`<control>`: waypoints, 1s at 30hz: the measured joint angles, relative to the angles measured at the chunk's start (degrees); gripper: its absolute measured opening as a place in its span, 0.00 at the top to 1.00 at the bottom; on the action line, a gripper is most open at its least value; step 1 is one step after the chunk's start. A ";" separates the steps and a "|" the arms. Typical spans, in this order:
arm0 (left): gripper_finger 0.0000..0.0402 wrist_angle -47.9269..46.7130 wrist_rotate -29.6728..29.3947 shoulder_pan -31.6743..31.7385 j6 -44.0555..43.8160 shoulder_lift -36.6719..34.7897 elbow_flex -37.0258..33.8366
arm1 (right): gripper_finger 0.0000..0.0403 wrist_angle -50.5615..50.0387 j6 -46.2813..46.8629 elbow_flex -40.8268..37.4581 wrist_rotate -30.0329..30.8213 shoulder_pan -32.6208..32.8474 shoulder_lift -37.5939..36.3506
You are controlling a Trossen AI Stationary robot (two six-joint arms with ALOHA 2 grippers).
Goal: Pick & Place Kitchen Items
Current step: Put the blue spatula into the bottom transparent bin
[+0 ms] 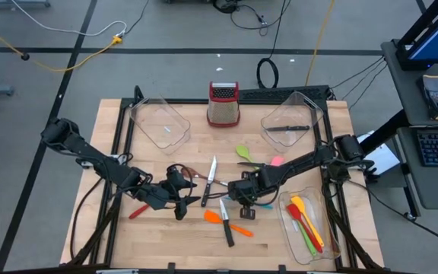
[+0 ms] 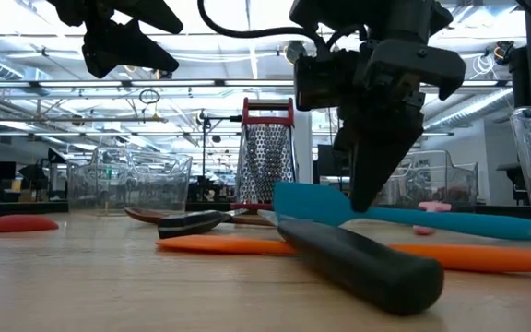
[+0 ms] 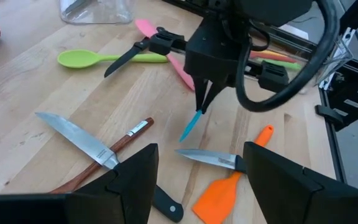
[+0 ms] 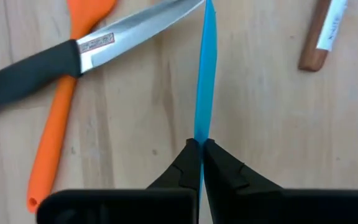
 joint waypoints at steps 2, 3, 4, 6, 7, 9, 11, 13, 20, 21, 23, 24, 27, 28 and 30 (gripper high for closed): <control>0.40 0.00 0.00 0.00 0.05 0.00 0.00 | 1.00 -0.38 -0.04 -0.02 0.10 -0.32 -0.99; 0.40 -0.02 0.00 0.00 0.06 0.00 0.00 | 1.00 -0.38 -0.08 -0.02 0.19 -0.54 -1.69; 0.40 -0.02 0.00 0.00 0.09 0.00 0.00 | 1.00 0.14 -0.11 0.00 0.20 -0.84 -2.44; 0.40 -0.03 0.00 0.00 0.13 0.00 0.00 | 1.00 0.41 -0.05 0.09 0.19 -1.52 -4.32; 0.40 -0.06 -0.01 0.00 0.13 0.00 0.00 | 1.00 0.16 0.00 0.08 0.17 -1.91 -5.47; 0.40 -0.04 -0.02 0.00 0.31 0.00 0.00 | 1.00 0.74 0.58 0.02 0.04 -2.79 -8.19; 0.40 -0.07 -0.02 0.00 0.46 0.00 0.00 | 1.00 1.33 0.98 0.06 0.00 -3.76 -11.13; 0.40 -0.07 -0.04 0.00 0.62 0.00 0.00 | 1.00 1.36 1.18 0.07 0.00 -4.77 -14.16; 0.40 -0.02 -0.37 0.00 0.61 0.02 0.00 | 1.00 2.41 3.06 0.07 -1.29 -7.91 -23.55; 0.40 -0.02 -0.39 0.00 0.59 0.02 0.00 | 1.00 3.17 3.45 0.07 -1.67 -8.21 -24.67; 0.40 -0.04 -0.39 0.00 0.59 0.02 0.00 | 1.00 4.98 4.46 0.06 -3.40 -8.79 -26.62; 0.40 -0.01 -0.41 0.00 0.59 0.02 0.00 | 1.00 6.09 4.65 0.04 -4.54 -9.12 -27.51; 0.40 -0.01 -0.41 0.00 0.57 0.02 0.00 | 1.00 9.59 5.49 0.05 -7.28 -9.59 -29.96; 0.40 0.00 -0.42 0.00 0.57 0.02 0.00 | 1.00 10.97 5.61 0.07 -8.18 -9.74 -30.53; 0.40 0.00 -0.44 0.00 0.54 0.02 0.00 | 1.00 13.56 5.71 0.04 -11.05 -9.97 -31.58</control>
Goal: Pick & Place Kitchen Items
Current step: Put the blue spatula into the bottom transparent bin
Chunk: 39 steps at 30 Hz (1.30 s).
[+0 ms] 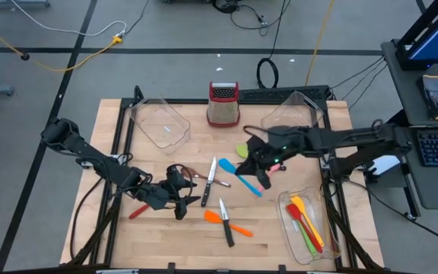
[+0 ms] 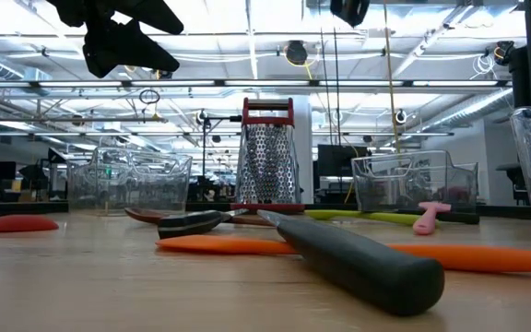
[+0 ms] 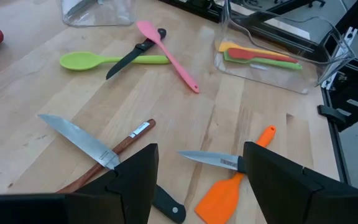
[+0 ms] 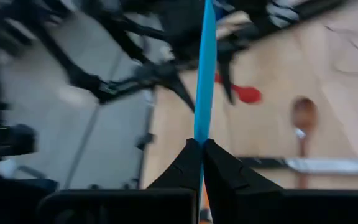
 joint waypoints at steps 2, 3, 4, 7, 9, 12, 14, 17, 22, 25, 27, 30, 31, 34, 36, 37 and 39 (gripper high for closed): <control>0.40 0.02 -0.02 0.00 0.00 0.00 0.00 | 1.00 3.28 0.34 0.00 -3.10 -0.03 -0.60; 0.40 0.00 -0.02 0.00 0.00 0.00 0.00 | 1.00 5.18 0.34 0.00 -4.60 -0.03 -0.95; 0.40 0.00 -0.02 0.00 0.00 0.00 0.00 | 1.00 6.42 0.22 0.00 -6.43 -0.02 -1.24; 0.40 0.05 -0.04 0.00 0.04 0.00 0.00 | 1.00 12.35 0.18 0.00 -12.16 -0.01 -1.38; 0.40 0.09 -0.04 0.00 0.07 0.00 0.00 | 1.00 16.27 0.20 0.00 -16.11 -0.01 -1.32; 0.40 0.03 -0.04 0.00 0.14 0.00 0.00 | 1.00 22.83 0.12 0.00 -21.82 -0.01 -1.28; 0.40 0.05 -0.04 0.00 0.26 0.00 0.00 | 1.00 26.91 -0.18 0.00 -25.98 -0.01 -1.25; 0.40 0.05 -0.04 0.00 0.36 0.00 0.00 | 1.00 33.44 -0.19 0.00 -32.57 0.03 -1.17; 0.40 0.03 -0.04 0.00 0.93 0.00 0.00 | 1.00 42.56 -0.10 0.00 -38.98 0.45 -1.24; 0.40 0.02 -0.04 0.00 1.01 0.00 0.00 | 1.00 46.68 -0.18 0.00 -40.87 0.79 -1.22; 0.40 0.02 -0.04 0.00 1.02 0.00 0.00 | 1.00 48.78 -0.32 0.00 -41.87 0.96 -1.23; 0.40 0.00 -0.04 0.00 1.14 0.00 0.00 | 1.00 50.49 -1.31 0.00 -42.96 1.08 -1.22; 0.40 0.00 -0.04 0.00 1.14 0.00 0.00 | 1.00 50.55 -1.43 0.00 -42.96 1.08 -1.22; 0.40 0.00 -0.04 0.00 1.14 0.00 0.00 | 1.00 50.38 -1.23 0.00 -42.90 1.04 -1.22; 0.40 0.00 -0.04 0.00 1.26 0.00 0.00 | 1.00 49.34 -1.13 0.00 -42.46 1.04 -1.22; 0.40 -0.01 -0.03 0.00 1.40 0.00 0.00 | 1.00 48.77 -0.54 0.00 -41.65 1.04 -1.22; 0.40 0.00 -0.02 0.00 1.40 0.00 0.00 | 1.00 47.51 1.72 0.00 -39.48 1.04 -1.22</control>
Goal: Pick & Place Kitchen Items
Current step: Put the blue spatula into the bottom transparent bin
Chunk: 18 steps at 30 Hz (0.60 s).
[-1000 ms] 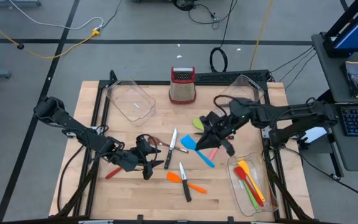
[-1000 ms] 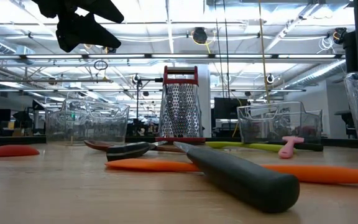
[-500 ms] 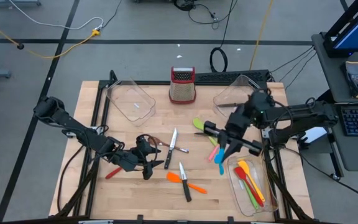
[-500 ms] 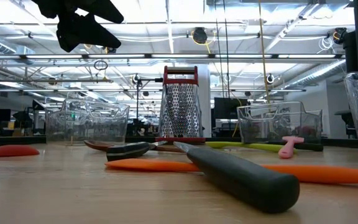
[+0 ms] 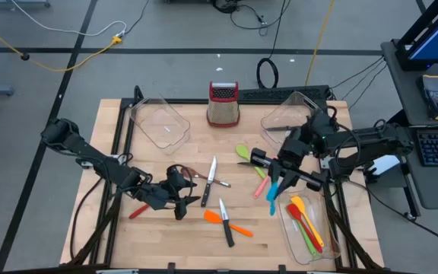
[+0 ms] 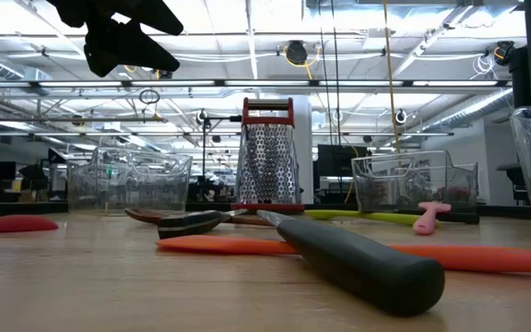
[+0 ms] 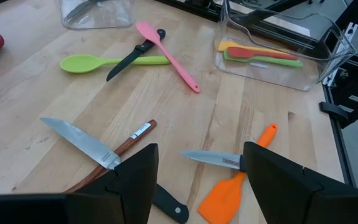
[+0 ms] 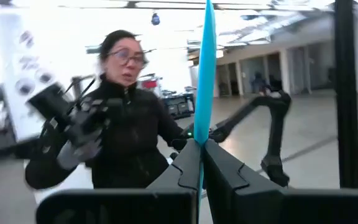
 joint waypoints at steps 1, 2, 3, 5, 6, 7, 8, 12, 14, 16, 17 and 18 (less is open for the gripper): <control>0.40 0.00 -0.02 0.00 0.02 0.00 0.00 | 1.00 -0.89 1.24 0.00 1.35 0.02 0.00; 0.40 0.00 -0.01 0.00 0.05 0.00 0.00 | 1.00 -2.00 2.76 0.00 2.91 0.00 0.00; 0.40 -0.02 -0.02 0.00 0.11 0.00 0.00 | 1.00 -3.33 4.41 0.00 4.50 0.00 0.00; 0.40 0.00 -0.02 0.00 0.13 0.00 0.00 | 1.00 -6.92 7.78 0.00 8.06 0.00 0.00; 0.40 0.00 -0.01 0.00 0.12 0.00 0.00 | 1.00 -8.94 9.61 0.00 9.95 0.00 0.00; 0.40 0.00 0.00 0.00 0.11 0.00 0.00 | 1.00 -11.14 11.21 0.00 11.60 0.00 0.00; 0.40 0.00 0.00 0.00 0.11 0.00 0.00 | 1.00 -13.42 12.57 0.00 13.09 0.00 0.00; 0.40 0.00 0.00 0.00 0.09 0.00 0.00 | 1.00 -22.48 17.13 0.00 17.62 0.00 0.00; 0.40 0.00 0.00 0.00 0.09 0.00 0.00 | 1.00 -26.30 19.52 0.00 19.79 0.00 0.00; 0.40 0.00 0.00 0.00 0.07 0.00 0.00 | 1.00 -30.36 21.64 0.00 21.40 0.00 -0.30; 0.40 0.00 0.00 0.00 0.02 0.00 0.00 | 1.00 -32.32 22.60 0.00 22.33 0.00 -0.53; 0.40 0.00 0.00 0.00 0.00 0.00 0.00 | 1.00 -34.19 23.29 0.00 23.24 0.00 -0.78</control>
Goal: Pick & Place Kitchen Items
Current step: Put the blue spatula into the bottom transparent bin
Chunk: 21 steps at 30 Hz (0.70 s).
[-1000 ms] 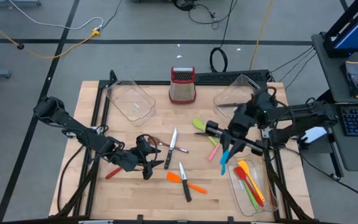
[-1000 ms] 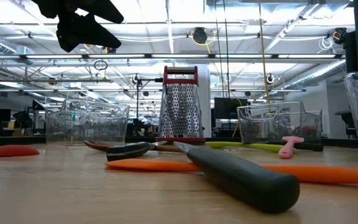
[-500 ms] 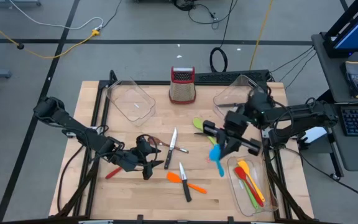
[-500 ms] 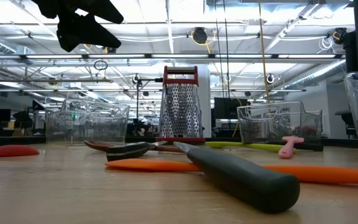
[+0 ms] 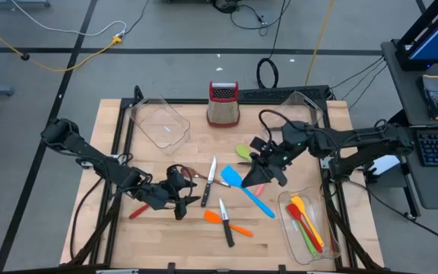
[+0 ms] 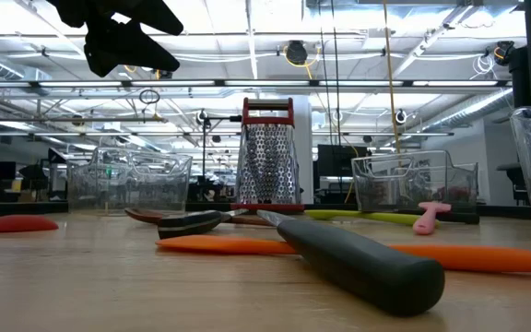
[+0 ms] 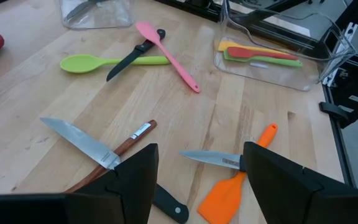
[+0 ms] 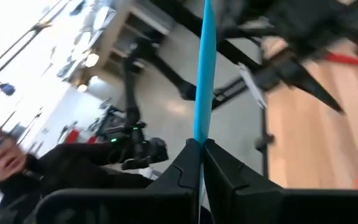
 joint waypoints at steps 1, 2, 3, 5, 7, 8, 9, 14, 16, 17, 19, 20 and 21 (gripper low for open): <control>0.40 0.00 0.00 0.00 0.00 0.00 0.00 | 1.00 -1.95 0.67 0.00 0.76 0.00 -0.29; 0.40 0.00 0.00 0.00 -0.06 0.00 0.00 | 1.00 -3.82 1.19 0.00 1.41 0.00 -0.62; 0.40 0.00 0.00 0.00 -0.23 0.00 0.00 | 1.00 -5.75 1.96 0.00 2.21 0.00 -1.04; 0.40 -0.01 0.02 0.00 -0.31 0.00 0.00 | 1.00 -9.18 2.88 0.00 3.21 0.02 -1.79; 0.40 -0.02 0.00 0.00 -0.31 0.00 0.00 | 1.00 -12.92 3.73 0.00 4.91 0.40 -2.85; 0.40 -0.01 0.01 0.00 -0.35 0.00 0.00 | 1.00 -14.74 3.88 0.00 5.63 0.61 -3.53; 0.40 0.00 0.00 0.00 -0.35 0.00 0.00 | 1.00 -16.78 4.08 0.00 6.74 1.01 -4.14; 0.40 0.00 0.01 0.00 -0.44 0.00 0.00 | 1.00 -26.88 6.74 0.00 11.54 4.09 -6.84; 0.40 0.00 0.00 0.00 -0.36 0.00 0.00 | 1.00 -29.90 8.73 0.00 12.98 5.71 -7.63; 0.40 0.00 0.01 0.01 -0.24 0.00 0.00 | 1.00 -31.45 9.66 0.00 13.91 6.72 -7.96; 0.40 0.02 0.00 0.00 -0.31 0.00 0.00 | 1.00 -34.03 11.98 0.00 15.05 8.73 -8.47; 0.40 0.01 0.01 0.00 -0.33 0.00 0.00 | 1.00 -35.41 13.22 0.00 15.61 9.79 -8.62; 0.40 0.00 0.02 0.00 -0.35 0.00 0.00 | 1.00 -36.87 14.59 0.00 15.83 10.78 -8.67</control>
